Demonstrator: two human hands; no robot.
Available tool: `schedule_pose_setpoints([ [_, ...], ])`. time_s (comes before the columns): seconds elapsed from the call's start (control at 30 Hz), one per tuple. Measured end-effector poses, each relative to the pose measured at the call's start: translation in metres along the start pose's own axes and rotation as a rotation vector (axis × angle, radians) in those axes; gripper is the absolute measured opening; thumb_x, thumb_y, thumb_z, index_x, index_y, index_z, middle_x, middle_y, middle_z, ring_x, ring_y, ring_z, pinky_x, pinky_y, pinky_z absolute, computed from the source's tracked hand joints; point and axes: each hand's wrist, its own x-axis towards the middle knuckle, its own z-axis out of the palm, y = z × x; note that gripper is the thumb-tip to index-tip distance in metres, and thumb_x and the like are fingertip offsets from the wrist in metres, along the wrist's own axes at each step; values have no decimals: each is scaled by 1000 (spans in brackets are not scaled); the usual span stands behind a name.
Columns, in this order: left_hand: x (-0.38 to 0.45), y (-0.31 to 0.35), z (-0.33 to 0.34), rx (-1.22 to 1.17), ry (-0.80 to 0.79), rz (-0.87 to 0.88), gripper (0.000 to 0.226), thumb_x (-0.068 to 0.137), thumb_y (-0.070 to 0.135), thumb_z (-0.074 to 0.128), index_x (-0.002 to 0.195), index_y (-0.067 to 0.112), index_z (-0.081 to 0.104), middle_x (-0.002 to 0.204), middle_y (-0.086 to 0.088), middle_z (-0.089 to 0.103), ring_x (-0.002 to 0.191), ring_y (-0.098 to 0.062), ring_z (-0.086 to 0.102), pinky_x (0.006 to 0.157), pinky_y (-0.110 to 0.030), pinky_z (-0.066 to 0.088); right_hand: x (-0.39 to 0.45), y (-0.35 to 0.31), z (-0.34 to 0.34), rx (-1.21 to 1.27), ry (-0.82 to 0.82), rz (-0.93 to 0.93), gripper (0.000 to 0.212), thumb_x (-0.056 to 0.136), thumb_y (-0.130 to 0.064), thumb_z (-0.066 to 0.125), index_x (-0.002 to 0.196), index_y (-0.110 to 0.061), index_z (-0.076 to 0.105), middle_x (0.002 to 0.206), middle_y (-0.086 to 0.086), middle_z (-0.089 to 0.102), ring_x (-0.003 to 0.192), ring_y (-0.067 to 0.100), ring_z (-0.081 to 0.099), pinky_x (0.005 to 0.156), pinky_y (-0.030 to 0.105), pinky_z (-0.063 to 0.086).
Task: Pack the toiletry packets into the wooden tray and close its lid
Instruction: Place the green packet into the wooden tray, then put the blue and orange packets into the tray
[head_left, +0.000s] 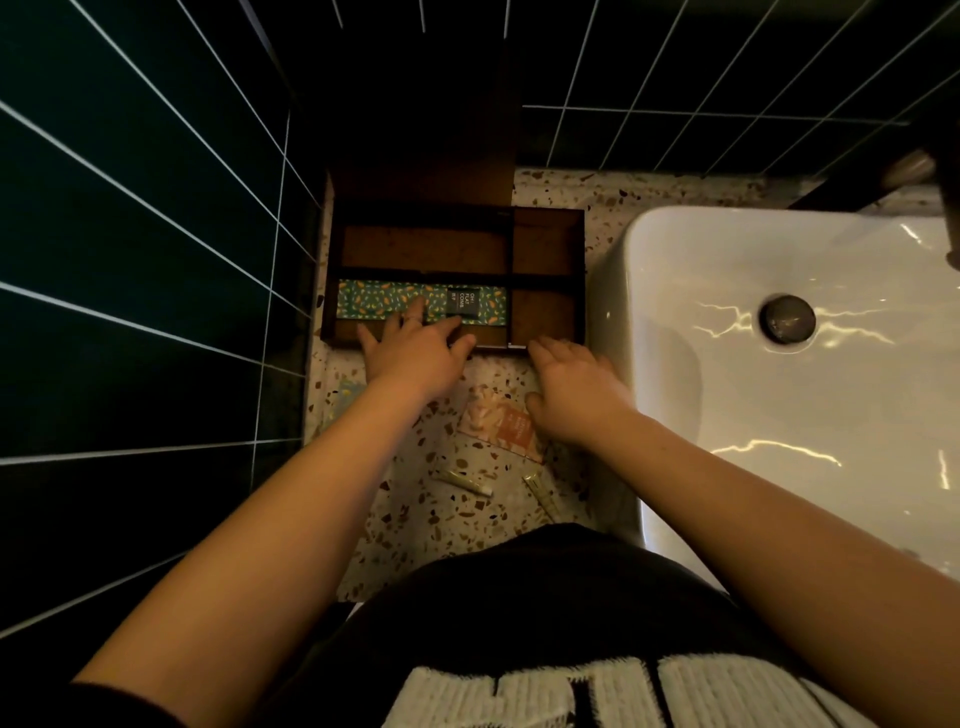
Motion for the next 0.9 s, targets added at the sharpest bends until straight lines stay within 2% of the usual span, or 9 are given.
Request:
schedule_pose_setpoints([
  [0.1, -5, -4, 2, -64, 72, 19, 54, 99, 62, 32, 147, 41, 44, 167, -3, 20, 153, -30, 15, 118, -67, 3, 1, -1, -4, 72, -2, 8, 71, 93, -36, 49, 156, -19, 23, 164, 4, 24, 149, 27, 25, 119, 46, 23],
  [0.2, -21, -11, 3, -234, 332, 19, 44, 99, 48, 46, 137, 28, 56, 154, -5, 42, 144, -31, 32, 118, -59, 20, -3, -2, -9, 140, 131, -20, 63, 91, -28, 52, 151, -20, 35, 157, 6, 36, 142, 28, 35, 114, 48, 32],
  [0.27, -35, -17, 7, -339, 487, -1, 36, 99, 38, 52, 131, 24, 59, 144, -4, 49, 134, -31, 40, 110, -51, 31, -6, -4, -6, 145, 224, -76, 54, 91, -23, 53, 144, -18, 46, 145, 7, 49, 130, 29, 48, 106, 48, 43],
  [0.33, -48, -25, 14, -393, 565, -33, 32, 97, 31, 55, 128, 22, 58, 138, -6, 50, 130, -31, 42, 105, -47, 35, -9, -8, 0, 172, 206, -128, 46, 91, -22, 54, 137, -17, 52, 133, 6, 56, 118, 28, 56, 95, 46, 51],
  [0.43, -61, -40, 30, -395, 550, -132, 35, 94, 25, 59, 128, 22, 53, 142, -6, 46, 132, -32, 40, 106, -47, 36, -12, -16, 13, 107, 98, -162, 46, 92, -28, 56, 137, -18, 49, 132, 6, 55, 120, 26, 54, 92, 45, 53],
  [0.57, -72, -57, 51, -367, 419, -255, 55, 91, 23, 63, 142, 23, 42, 159, -8, 29, 143, -37, 27, 113, -55, 32, -7, -25, 32, -71, 46, -95, 60, 88, -40, 58, 139, -14, 39, 137, 11, 46, 127, 34, 43, 96, 50, 48],
  [0.67, -76, -64, 61, -349, 324, -316, 63, 93, 23, 61, 150, 23, 33, 164, -11, 18, 146, -39, 21, 115, -57, 29, -3, -28, 44, -144, 9, -21, 57, 89, -36, 55, 136, -12, 37, 136, 15, 43, 124, 38, 44, 91, 51, 48],
  [0.9, -74, -73, 67, -333, 316, -318, 62, 96, 24, 60, 152, 26, 32, 156, -9, 33, 135, -38, 36, 107, -52, 35, 2, -22, 55, -114, 33, 8, 48, 87, -32, 59, 128, -13, 41, 126, 17, 53, 115, 37, 51, 90, 49, 48],
])
